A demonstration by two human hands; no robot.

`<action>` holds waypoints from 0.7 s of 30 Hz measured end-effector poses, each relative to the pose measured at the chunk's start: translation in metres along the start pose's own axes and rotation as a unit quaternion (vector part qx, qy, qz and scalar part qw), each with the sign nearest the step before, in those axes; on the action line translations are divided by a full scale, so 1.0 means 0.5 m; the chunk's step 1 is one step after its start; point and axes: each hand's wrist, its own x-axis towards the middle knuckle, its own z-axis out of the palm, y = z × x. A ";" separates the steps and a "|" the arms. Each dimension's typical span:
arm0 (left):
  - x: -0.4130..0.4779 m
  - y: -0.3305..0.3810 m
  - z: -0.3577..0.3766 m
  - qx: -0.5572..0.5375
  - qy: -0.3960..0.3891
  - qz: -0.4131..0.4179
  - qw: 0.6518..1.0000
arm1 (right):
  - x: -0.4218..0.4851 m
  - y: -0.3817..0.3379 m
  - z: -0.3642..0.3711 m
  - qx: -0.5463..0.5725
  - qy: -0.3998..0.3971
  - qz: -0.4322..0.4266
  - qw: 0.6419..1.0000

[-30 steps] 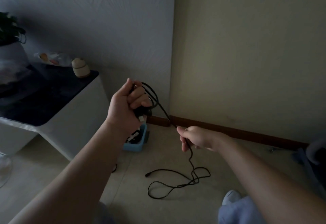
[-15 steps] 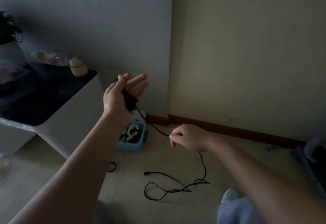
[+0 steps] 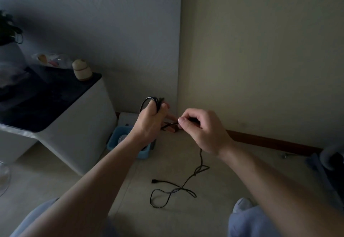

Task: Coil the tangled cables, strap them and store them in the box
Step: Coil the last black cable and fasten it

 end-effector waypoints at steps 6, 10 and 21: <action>0.024 0.013 -0.030 -0.126 0.085 -0.035 0.988 | -0.022 -0.015 -0.015 0.006 -0.206 0.010 0.979; 0.038 0.015 -0.059 -0.338 0.121 -0.120 0.926 | -0.023 -0.001 -0.009 -0.045 -0.295 0.066 0.952; 0.042 0.044 -0.125 -0.522 0.116 -0.082 0.841 | -0.008 0.068 0.017 -0.217 -0.394 0.251 0.857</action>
